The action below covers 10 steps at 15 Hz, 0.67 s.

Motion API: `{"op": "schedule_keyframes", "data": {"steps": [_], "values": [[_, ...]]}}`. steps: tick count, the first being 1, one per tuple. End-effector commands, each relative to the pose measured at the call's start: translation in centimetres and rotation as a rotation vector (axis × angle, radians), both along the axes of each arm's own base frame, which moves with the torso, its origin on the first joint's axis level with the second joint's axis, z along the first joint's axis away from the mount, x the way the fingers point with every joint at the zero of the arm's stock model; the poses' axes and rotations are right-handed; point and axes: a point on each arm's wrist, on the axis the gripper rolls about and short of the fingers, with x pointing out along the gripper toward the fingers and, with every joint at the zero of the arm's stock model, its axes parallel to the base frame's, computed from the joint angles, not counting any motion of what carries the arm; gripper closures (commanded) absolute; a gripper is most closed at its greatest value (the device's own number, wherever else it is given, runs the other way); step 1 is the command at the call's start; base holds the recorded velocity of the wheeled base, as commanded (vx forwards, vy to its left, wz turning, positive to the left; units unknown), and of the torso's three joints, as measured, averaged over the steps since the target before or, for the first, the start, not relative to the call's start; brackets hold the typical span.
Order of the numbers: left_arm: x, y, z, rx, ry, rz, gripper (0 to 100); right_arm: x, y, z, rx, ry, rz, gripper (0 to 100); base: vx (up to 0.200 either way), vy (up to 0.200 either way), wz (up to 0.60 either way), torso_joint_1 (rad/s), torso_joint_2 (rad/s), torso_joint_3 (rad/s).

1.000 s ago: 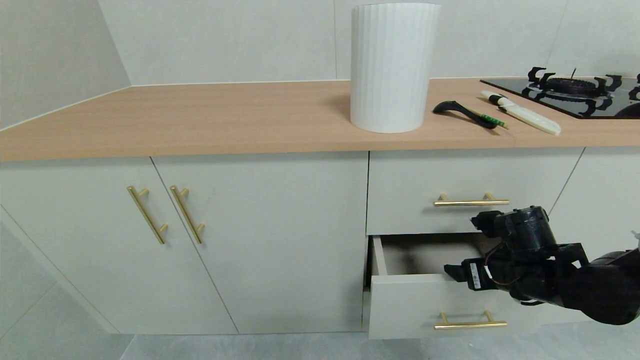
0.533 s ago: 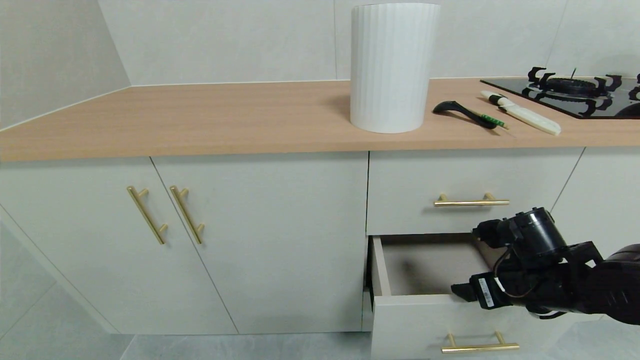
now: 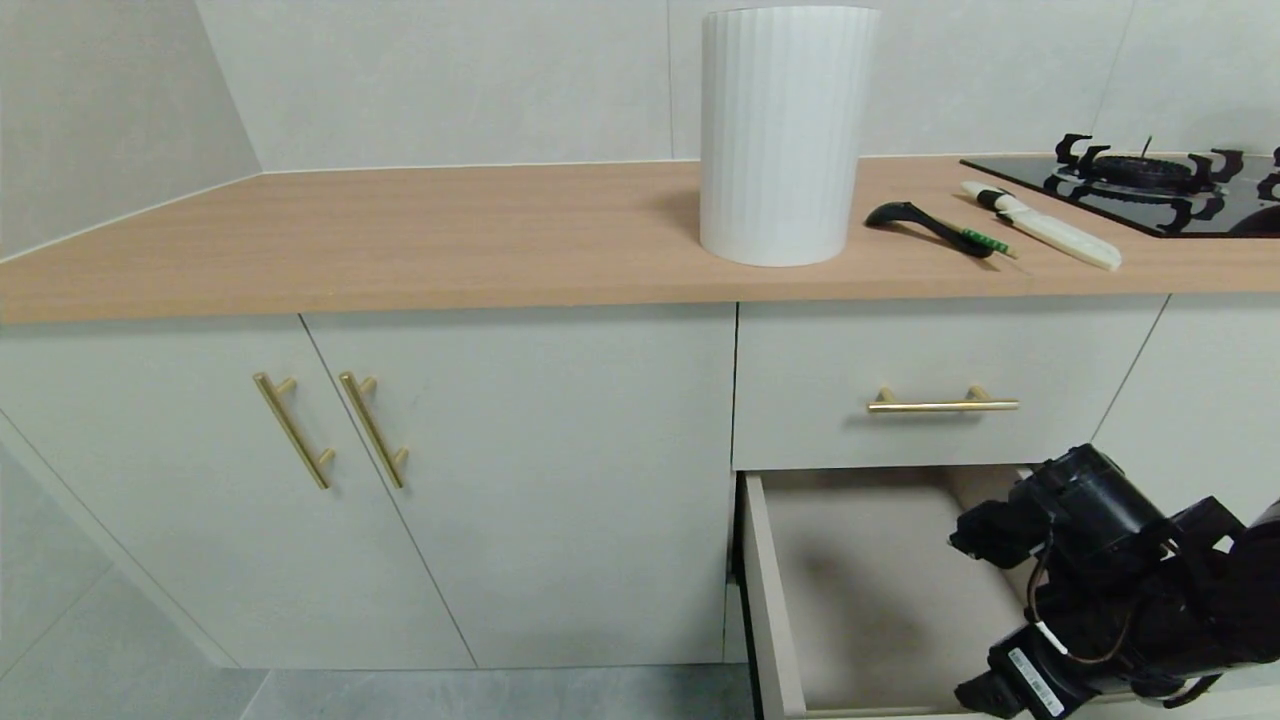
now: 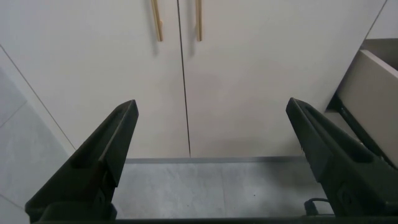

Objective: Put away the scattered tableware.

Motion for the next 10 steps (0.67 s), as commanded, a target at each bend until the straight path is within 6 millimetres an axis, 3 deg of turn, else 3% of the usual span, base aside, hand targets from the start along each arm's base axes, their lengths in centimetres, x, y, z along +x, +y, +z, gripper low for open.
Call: {"op": "schedule_keyframes", "data": {"steps": [1,7,10], "values": [[0.0,0.0,0.0,0.000,0.001,0.001,0,-0.6,-0.1,0.4,-0.013,0.005,0.025,0,0.000,0.000,0.00,0.000,0.00,0.000],[0.0,0.0,0.0,0.000,0.001,0.001,0,-2.1,-0.3,0.0,-0.102,0.123,0.110,0,0.000,0.000,0.00,0.000,0.00,0.000],[0.0,0.0,0.0,0.000,0.001,0.001,0,-1.3,0.1,0.6,-0.078,0.088,0.084,0,0.000,0.000,0.00,0.000,0.00,0.000]]}}
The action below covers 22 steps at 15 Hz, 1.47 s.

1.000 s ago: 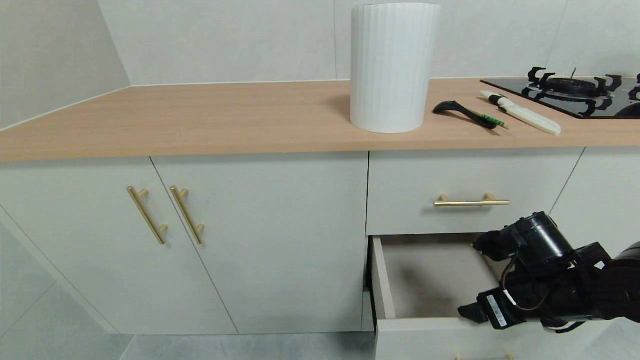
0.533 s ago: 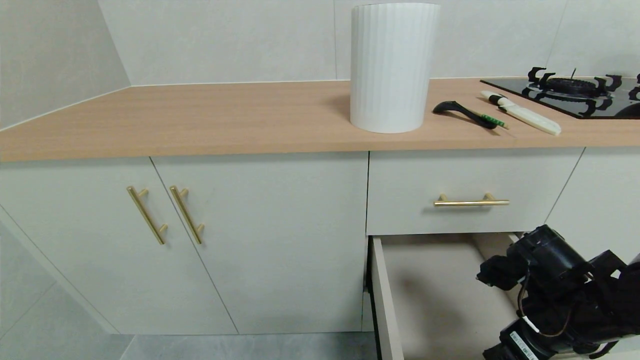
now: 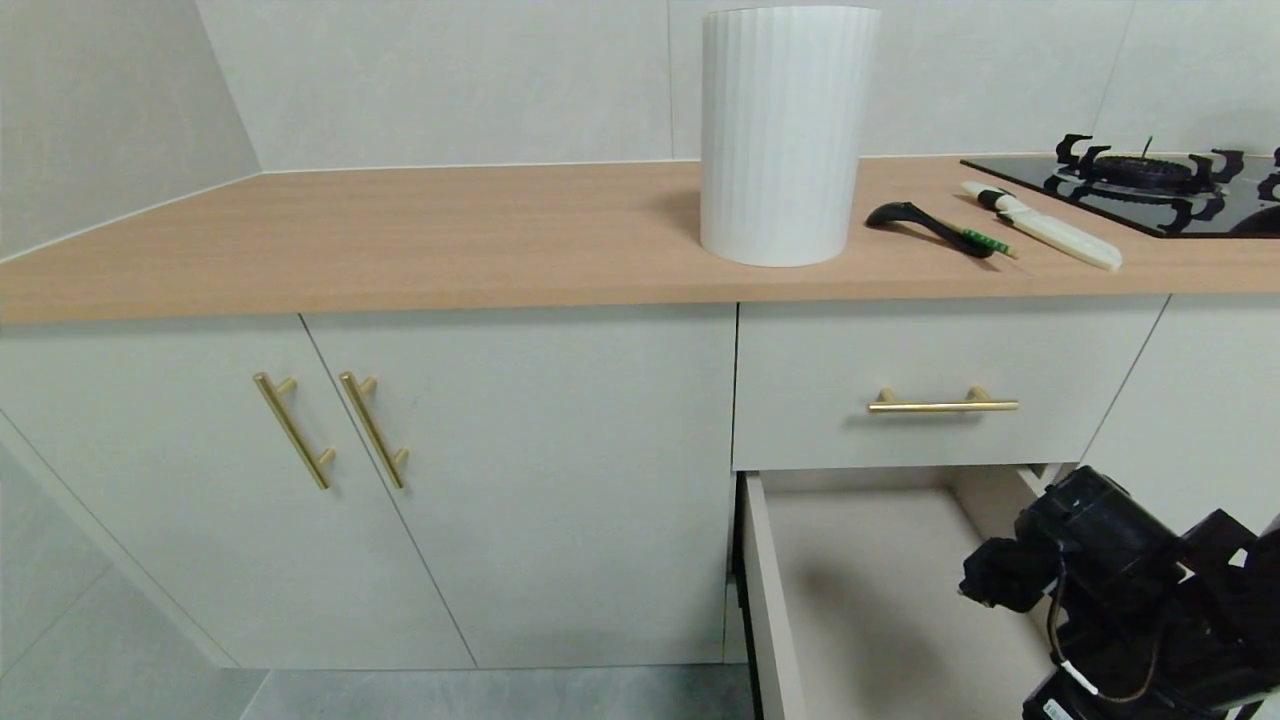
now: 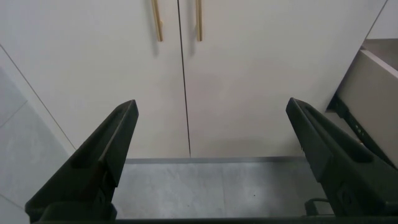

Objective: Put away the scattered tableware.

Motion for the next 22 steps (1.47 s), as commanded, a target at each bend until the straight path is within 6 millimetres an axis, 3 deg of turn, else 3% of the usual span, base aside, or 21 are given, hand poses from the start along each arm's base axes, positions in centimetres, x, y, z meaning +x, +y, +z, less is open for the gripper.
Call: {"op": "schedule_keyframes", "data": {"steps": [1,4,10,17,22], "values": [[0.0,0.0,0.0,0.000,0.001,0.000,0,0.9,0.3,0.8,0.045,-0.043,-0.060,0,0.000,0.000,0.00,0.000,0.00,0.000],[0.0,0.0,0.0,0.000,0.001,0.000,0,2.2,1.0,2.6,0.179,-0.157,-0.215,0,0.000,0.000,0.00,0.000,0.00,0.000],[0.0,0.0,0.0,0.000,0.001,0.000,0,3.4,-0.1,3.9,0.254,-0.289,-0.282,0,0.000,0.000,0.00,0.000,0.00,0.000],[0.0,0.0,0.0,0.000,0.001,0.000,0,3.2,-0.6,4.1,0.237,-0.318,-0.298,0,0.000,0.000,0.00,0.005,-0.02,-0.016],[0.0,0.0,0.0,0.000,0.001,0.000,0,3.2,-0.6,4.2,0.226,-0.327,-0.305,0,0.000,0.000,0.00,0.100,-0.33,-0.286]]}}
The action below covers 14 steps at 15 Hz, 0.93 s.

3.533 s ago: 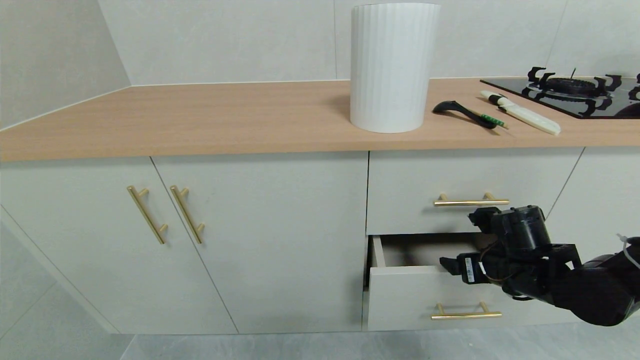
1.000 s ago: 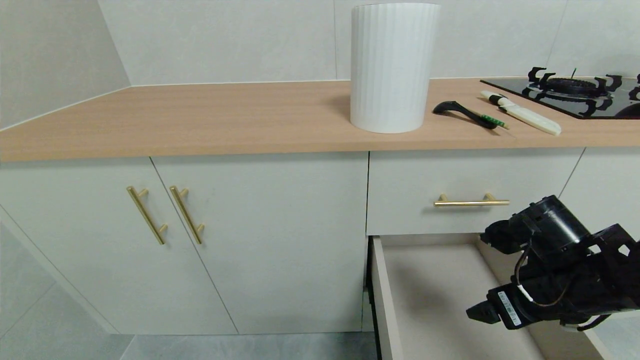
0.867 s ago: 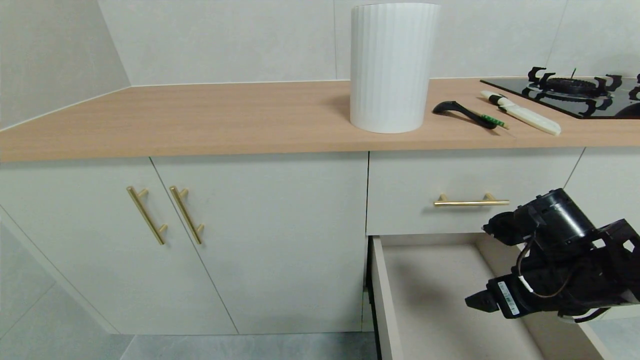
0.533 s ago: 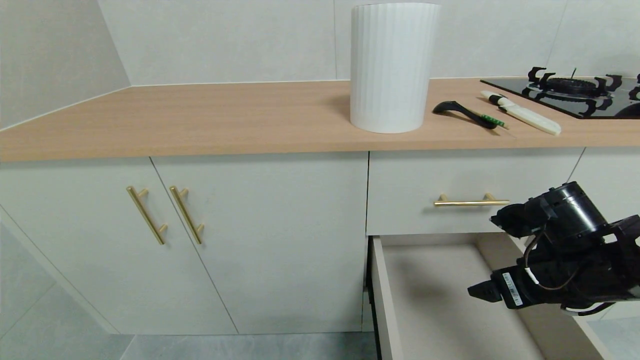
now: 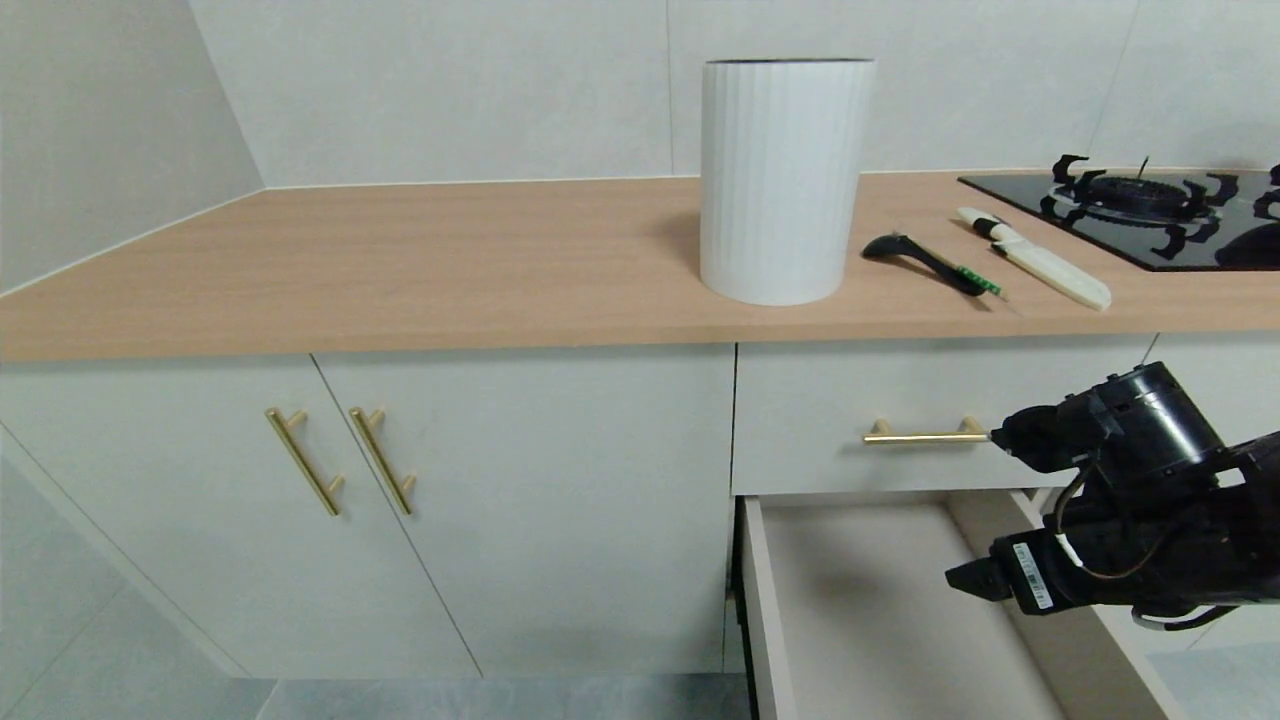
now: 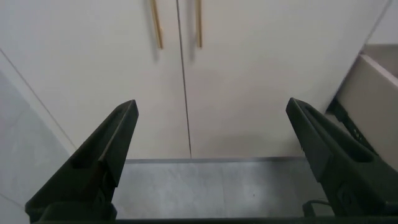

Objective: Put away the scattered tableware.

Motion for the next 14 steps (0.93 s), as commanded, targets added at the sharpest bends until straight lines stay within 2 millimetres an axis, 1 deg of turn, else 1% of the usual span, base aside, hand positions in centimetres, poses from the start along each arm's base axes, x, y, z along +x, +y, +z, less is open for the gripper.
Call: {"op": "schedule_keyframes", "data": {"steps": [1,9,12,13,14], "values": [[0.0,0.0,0.0,0.000,0.001,0.001,0,0.0,0.0,0.0,0.001,-0.001,0.000,0,0.000,0.000,0.00,0.110,-0.55,-0.300],[0.0,0.0,0.0,0.000,0.001,0.001,0,0.1,0.0,0.1,0.004,-0.012,-0.001,0,0.000,0.000,0.00,0.172,-0.47,-0.292],[0.0,0.0,0.0,0.000,0.001,0.001,0,0.4,0.1,0.3,0.008,-0.062,-0.013,0,0.000,0.000,0.00,0.071,-0.17,-0.102],[0.0,0.0,0.0,0.000,0.001,0.001,0,0.9,0.4,1.3,0.016,-0.137,-0.028,0,0.000,0.000,0.00,0.000,0.00,0.000],[0.0,0.0,0.0,0.000,0.001,0.001,0,1.2,0.5,2.9,0.042,-0.223,-0.037,0,0.000,0.000,0.00,0.000,0.00,0.000]]}}
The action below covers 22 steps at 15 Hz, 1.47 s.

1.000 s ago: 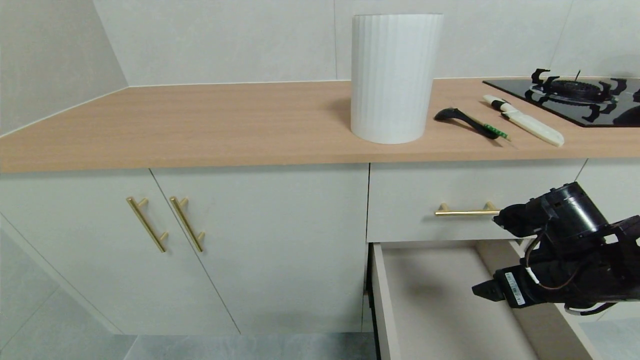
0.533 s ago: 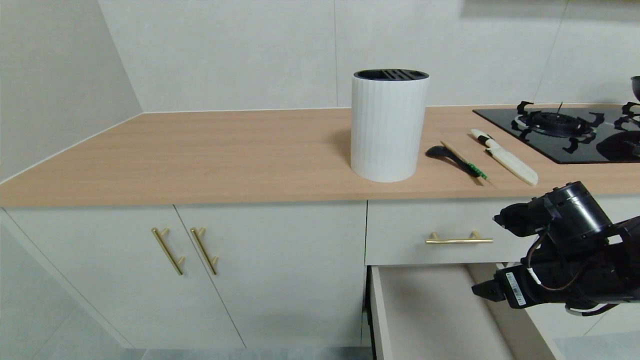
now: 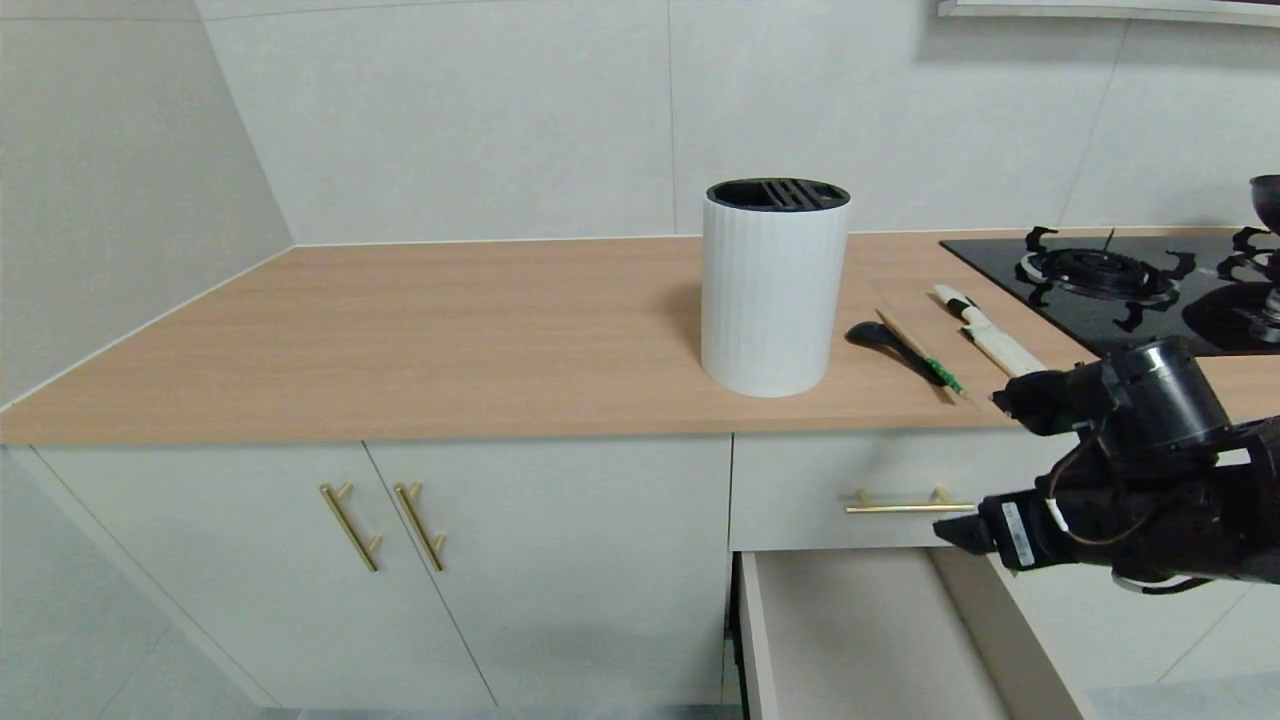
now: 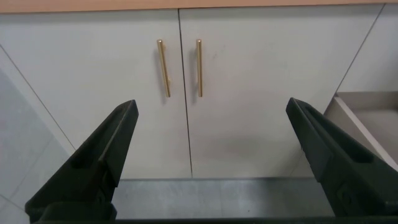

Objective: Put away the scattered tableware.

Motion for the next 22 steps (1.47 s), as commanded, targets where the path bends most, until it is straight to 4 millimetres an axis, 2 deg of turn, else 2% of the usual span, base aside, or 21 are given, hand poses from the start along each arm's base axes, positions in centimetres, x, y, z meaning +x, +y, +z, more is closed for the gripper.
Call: {"op": "schedule_keyframes", "data": {"steps": [1,5,7,10,13,16,22], "values": [[0.0,0.0,0.0,0.000,0.001,0.000,0,0.5,0.3,3.0,0.047,-0.115,0.002,0,0.000,0.000,0.00,0.000,0.00,0.000],[0.0,0.0,0.0,0.000,0.001,0.000,0,2.5,0.9,7.9,0.103,-0.249,0.010,0,0.000,0.000,0.00,0.000,0.00,0.000],[0.0,0.0,0.0,0.000,0.001,0.000,0,3.1,0.8,8.6,0.122,-0.265,0.011,0,0.000,0.000,0.00,0.000,0.00,0.000],[0.0,0.0,0.0,0.000,0.001,0.000,0,5.3,-0.2,7.0,0.096,-0.224,-0.048,0,0.000,0.000,0.00,0.000,0.00,0.000],[0.0,0.0,0.0,0.000,0.001,0.000,0,7.1,0.3,5.6,0.085,-0.200,-0.058,0,0.000,0.000,0.00,0.000,0.00,0.000],[0.0,0.0,0.0,0.000,0.001,0.000,0,9.3,-0.2,4.0,0.076,-0.195,-0.095,0,0.000,0.000,0.00,0.000,0.00,0.000],[0.0,0.0,0.0,0.000,0.001,0.000,0,10.7,-0.7,3.1,0.075,-0.192,-0.123,0,0.000,0.000,0.00,0.000,0.00,0.000]]}}
